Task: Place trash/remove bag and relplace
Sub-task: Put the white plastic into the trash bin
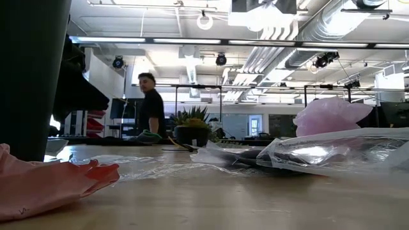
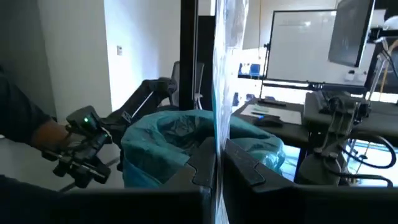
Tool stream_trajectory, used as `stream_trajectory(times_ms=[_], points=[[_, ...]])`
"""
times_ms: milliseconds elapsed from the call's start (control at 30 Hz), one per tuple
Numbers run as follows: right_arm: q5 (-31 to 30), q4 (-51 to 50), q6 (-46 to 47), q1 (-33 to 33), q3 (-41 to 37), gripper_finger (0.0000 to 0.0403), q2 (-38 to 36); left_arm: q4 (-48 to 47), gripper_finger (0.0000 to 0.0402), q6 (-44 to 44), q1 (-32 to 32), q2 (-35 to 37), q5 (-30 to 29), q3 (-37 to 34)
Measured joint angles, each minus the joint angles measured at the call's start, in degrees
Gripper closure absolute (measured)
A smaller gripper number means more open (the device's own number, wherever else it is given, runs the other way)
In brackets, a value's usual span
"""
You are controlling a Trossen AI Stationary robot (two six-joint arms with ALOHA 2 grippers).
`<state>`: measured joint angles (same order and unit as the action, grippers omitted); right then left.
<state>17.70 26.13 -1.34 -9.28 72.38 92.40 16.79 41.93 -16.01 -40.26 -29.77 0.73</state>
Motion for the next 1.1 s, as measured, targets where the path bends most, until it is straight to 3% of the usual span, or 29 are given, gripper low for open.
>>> stream_trajectory(times_ms=[333,500,733,900,1100], points=[[2.57,12.52,0.32,-0.52,-0.02,0.0403,0.03,2.27,0.0334,0.96,2.58,-4.55,-0.42,0.0],[4.57,17.98,3.22,-0.52,1.67,0.0403,4.08,5.68,0.0334,0.34,3.04,-6.88,-0.36,0.0],[11.8,13.06,6.6,-0.98,16.56,0.0403,16.2,7.56,0.0334,0.0,3.63,-9.11,-0.65,0.0],[12.94,0.56,-0.57,-1.73,28.01,0.0403,19.53,7.56,0.0334,-0.02,3.63,-9.49,-0.65,0.0],[15.65,-5.06,-2.75,-2.1,39.15,0.0403,24.83,7.51,0.0334,-0.99,3.63,-9.49,-0.8,0.0]])
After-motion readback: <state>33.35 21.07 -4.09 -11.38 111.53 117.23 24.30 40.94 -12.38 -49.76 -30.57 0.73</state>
